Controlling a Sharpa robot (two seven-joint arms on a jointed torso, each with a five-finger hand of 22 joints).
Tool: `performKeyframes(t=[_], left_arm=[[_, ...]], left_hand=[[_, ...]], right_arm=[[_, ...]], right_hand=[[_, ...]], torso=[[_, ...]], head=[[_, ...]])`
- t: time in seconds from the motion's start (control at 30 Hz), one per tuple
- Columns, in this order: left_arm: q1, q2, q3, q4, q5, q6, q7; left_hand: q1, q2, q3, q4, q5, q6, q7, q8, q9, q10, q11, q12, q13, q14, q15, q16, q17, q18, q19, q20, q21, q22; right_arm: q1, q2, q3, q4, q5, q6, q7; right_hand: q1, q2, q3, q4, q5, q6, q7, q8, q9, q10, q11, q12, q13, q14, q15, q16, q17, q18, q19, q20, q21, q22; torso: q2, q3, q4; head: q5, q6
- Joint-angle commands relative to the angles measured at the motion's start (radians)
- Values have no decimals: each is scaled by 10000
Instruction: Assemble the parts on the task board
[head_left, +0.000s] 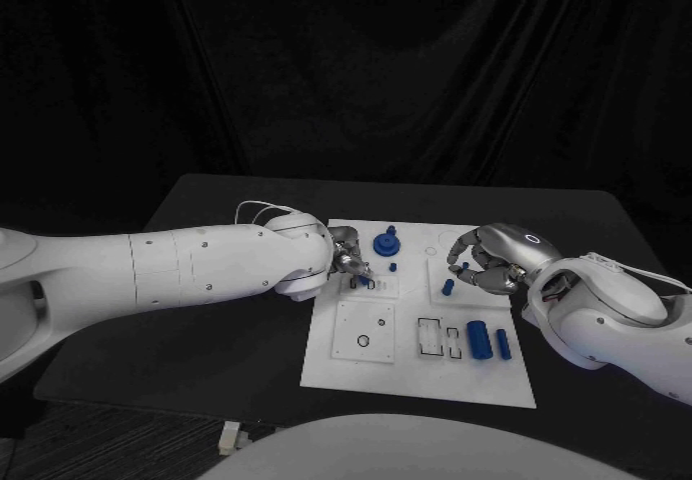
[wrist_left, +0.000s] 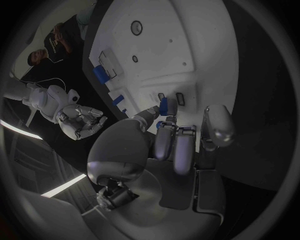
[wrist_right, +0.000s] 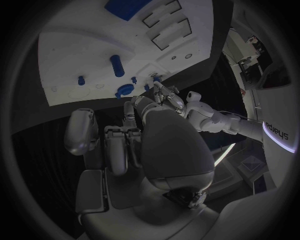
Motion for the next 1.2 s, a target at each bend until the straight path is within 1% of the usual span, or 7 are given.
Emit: performKeyframes(t=[0.03, 0.17, 0.33, 0.57, 0.87, 1.1, 1.2], left_arm=[[-33, -41, 9, 58, -155, -485, 248], [-74, -183, 9, 216, -647, -815, 416], [-159, -460, 9, 599, -1203, -1300, 591], [-295, -714, 9, 1008, -2151, -1620, 680], [-468, -713, 8, 945, -2430, -1604, 729], [-507, -658, 8, 826, -2459, -1538, 693], [-518, -616, 8, 769, -2463, -1456, 658]], left_hand=[[-44, 31, 212, -130, 47, -13, -73, 23, 1, -37, -62, -50, 774, 781, -60, -43, 2075, -9, -56, 4, -12, 1424], [-36, 32, 208, -107, 79, -23, -76, 15, -1, -44, -63, -66, 762, 775, -59, -58, 2064, -7, -57, 3, -18, 1423], [52, -9, 205, -110, 138, -25, -91, 12, 4, -23, -75, -32, 787, 787, -67, -34, 2084, -17, -32, 1, 44, 1438], [100, -72, 168, -77, 129, 18, -102, 29, 14, 11, -86, 11, 817, 805, -80, -4, 2108, -23, -4, -8, 96, 1449], [91, -82, 136, -3, 80, 24, -100, 20, 9, 12, -89, -3, 803, 798, -85, -27, 2090, -18, -5, -13, 75, 1443], [77, -89, 97, 86, 15, 20, -98, 3, -1, 13, -88, -12, 795, 799, -87, -30, 2089, -20, 1, -16, 79, 1444], [68, -93, 45, 203, -102, 20, -97, -20, -15, 18, -87, -11, 795, 796, -86, -43, 2079, -20, 3, -18, 75, 1442]], right_arm=[[-29, -4, 4, 11, -94, -197, 67], [-33, -25, 4, 23, -94, -210, 71], [-49, -55, 3, 38, -94, -223, 75], [-132, -71, 3, 23, -94, -229, 88], [-184, -81, 3, -9, -94, -230, 98], [-191, -76, 3, -17, -94, -237, 107], [-193, -75, 3, -18, -94, -237, 108]], right_hand=[[-7, -114, 59, -15, -42, 84, -19, 29, 13, 1079, 28, 36, 2633, 1047, 71, 30, 2635, 149, -69, 5, -50, 1448], [-7, -114, 59, -15, -42, 84, -19, 29, 13, 1079, 28, 36, 2633, 1047, 71, 30, 2635, 149, -69, 5, -50, 1448], [-7, -114, 59, -15, -42, 84, -19, 29, 13, 1079, 28, 36, 2633, 1047, 71, 30, 2635, 149, -69, 5, -50, 1448], [-7, -114, 59, -15, -42, 84, -19, 29, 13, 1079, 28, 36, 2633, 1047, 71, 30, 2635, 149, -69, 5, -50, 1448], [-13, -127, 63, -12, -42, 91, -19, 33, 16, 1079, 28, 36, 2633, 1047, 71, 30, 2635, 154, -80, 4, -76, 1441], [-13, -127, 63, -12, -42, 91, -19, 33, 16, 1079, 28, 36, 2633, 1047, 71, 30, 2635, 154, -80, 4, -76, 1441], [-13, -127, 63, -12, -42, 91, -19, 33, 16, 1079, 28, 36, 2633, 1047, 71, 30, 2635, 154, -80, 4, -76, 1441]], torso=[[10, -6, 6], [6, -1, 3], [-1, 0, -2], [-1, -2, -7], [-4, -2, 2], [1, -2, 0], [10, -4, 0]], head=[[-10, -1], [-14, -1], [-37, -1], [30, -1], [25, -1], [10, -1], [12, -1]])
